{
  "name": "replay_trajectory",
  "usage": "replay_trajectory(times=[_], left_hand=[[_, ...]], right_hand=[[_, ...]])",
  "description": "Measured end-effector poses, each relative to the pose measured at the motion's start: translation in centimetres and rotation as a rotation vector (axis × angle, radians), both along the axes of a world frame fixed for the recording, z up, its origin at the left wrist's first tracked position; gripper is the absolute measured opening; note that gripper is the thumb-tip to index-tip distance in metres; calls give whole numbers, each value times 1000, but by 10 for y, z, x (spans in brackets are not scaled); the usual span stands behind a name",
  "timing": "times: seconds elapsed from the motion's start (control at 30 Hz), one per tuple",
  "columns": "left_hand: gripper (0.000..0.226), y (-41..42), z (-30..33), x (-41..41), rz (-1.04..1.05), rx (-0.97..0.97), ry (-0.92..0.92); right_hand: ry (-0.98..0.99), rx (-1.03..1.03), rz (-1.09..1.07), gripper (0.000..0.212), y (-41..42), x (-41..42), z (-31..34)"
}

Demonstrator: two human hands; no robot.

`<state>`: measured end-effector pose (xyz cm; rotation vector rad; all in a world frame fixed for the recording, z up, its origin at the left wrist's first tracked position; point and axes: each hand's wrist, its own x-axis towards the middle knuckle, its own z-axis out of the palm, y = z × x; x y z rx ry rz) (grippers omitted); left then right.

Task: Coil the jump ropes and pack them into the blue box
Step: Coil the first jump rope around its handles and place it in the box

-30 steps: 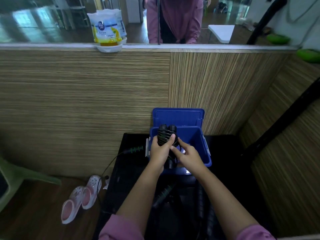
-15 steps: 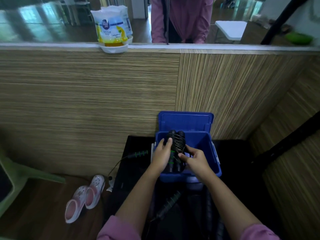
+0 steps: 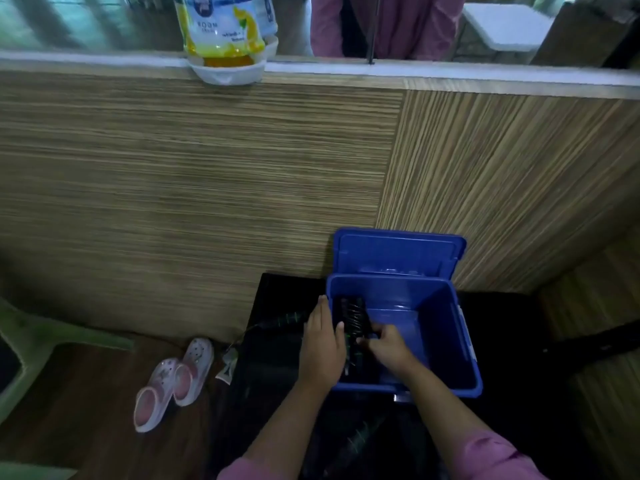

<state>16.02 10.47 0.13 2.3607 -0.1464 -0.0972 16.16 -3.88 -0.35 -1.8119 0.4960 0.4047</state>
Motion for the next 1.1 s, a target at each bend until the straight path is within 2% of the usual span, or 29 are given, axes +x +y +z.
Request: replay_trajectory(times=[0.43,0.6,0.67,0.73,0.87,0.9,1.0,1.1], left_hand=[[61,-1,0,-1,0,28,11],[62,-1,6,-1,-19,83,49],[62,-1,7,-1,-26,107,55],[63,0,8,-1,-30,136,66],[60,0,11,-3,-19,184,41],[59,0,12,-4,-15,195,22],[56,0,14,-6,-3,271,-27],[57,-1,21,-10,-32,345,-33]], right_hand=[[148,-236,209,21,-6,4,-8],[151,-19,128,23,-12,0,1],[156,-26,153,24,-14,-4,4],[140,-43,169,33,-14,-6,5],[43,-113,195,84,-11,-8,12],[48,-120,208,91,-10,-8,14],[67,-197,222,96,-10,-11,24],[35,-293,233,87,-15,-19,36]])
